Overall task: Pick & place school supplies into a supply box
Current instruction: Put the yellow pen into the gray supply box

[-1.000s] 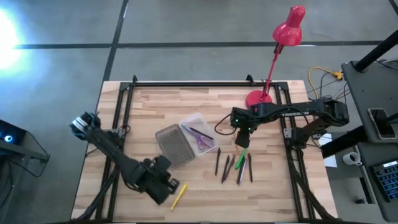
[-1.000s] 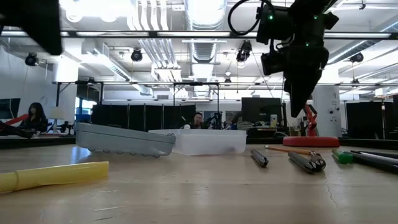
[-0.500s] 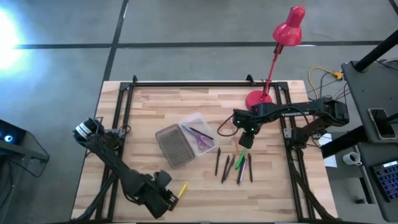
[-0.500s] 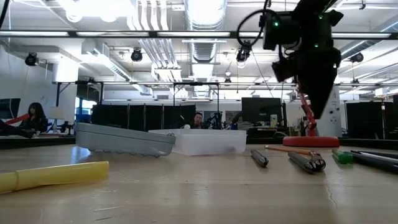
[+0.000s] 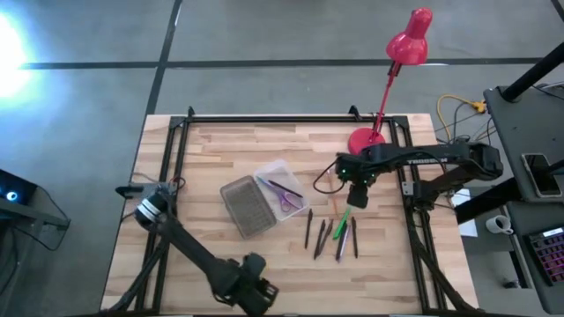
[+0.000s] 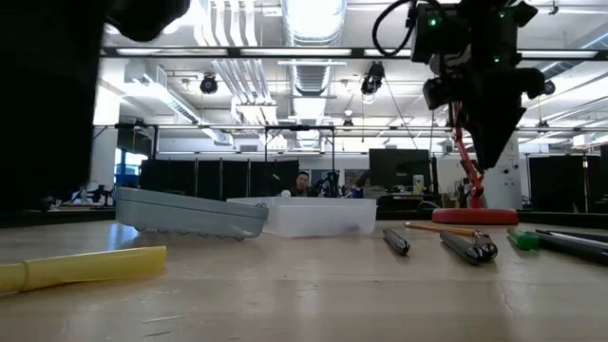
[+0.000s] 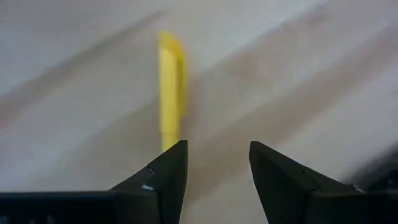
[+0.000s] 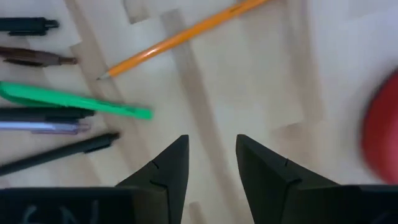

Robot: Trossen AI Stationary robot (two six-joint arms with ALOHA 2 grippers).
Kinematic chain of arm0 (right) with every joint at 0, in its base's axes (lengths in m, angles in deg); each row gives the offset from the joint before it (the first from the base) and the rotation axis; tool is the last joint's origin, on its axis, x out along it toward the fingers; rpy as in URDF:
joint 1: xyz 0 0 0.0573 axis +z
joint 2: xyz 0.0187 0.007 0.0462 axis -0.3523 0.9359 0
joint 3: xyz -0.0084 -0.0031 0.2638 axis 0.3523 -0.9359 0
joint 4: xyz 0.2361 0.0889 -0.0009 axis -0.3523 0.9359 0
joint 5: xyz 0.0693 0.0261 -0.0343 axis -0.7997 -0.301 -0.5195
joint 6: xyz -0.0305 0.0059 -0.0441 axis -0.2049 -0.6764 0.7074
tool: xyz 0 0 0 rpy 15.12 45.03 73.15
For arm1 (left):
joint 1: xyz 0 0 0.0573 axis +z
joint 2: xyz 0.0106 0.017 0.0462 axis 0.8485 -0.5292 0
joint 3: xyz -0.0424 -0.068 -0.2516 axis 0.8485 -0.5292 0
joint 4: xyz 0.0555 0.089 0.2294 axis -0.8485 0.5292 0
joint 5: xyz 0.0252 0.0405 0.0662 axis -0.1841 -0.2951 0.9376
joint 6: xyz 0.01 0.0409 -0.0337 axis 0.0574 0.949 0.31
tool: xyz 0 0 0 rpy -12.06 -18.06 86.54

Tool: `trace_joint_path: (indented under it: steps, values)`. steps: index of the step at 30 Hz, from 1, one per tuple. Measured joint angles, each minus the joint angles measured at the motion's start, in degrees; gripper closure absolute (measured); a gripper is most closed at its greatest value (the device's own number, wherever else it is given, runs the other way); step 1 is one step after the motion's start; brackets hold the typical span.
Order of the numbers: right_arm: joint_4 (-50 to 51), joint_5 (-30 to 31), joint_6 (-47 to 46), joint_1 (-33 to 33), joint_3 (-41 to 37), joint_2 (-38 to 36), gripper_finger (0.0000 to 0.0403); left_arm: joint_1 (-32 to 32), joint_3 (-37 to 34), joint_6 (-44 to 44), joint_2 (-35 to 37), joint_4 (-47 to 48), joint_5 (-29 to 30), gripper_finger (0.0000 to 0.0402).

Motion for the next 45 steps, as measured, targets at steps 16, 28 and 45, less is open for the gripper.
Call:
trace_joint_path:
  steps: [16,28,45]
  values:
    - [-2.6,3.4,4.1,-0.4,-0.1,-7.1,0.0284,3.0,8.9,-0.9,-9.3,7.0,-7.7,0.0297]
    - [-2.5,3.6,2.6,-0.4,-0.3,-9.5,0.0297,6.9,7.1,4.0,-7.5,5.5,-10.8,0.0401]
    - [-3.0,5.3,1.9,-0.5,-0.7,-9.6,0.0305,7.3,5.2,-1.1,-2.9,7.5,-12.0,0.0325]
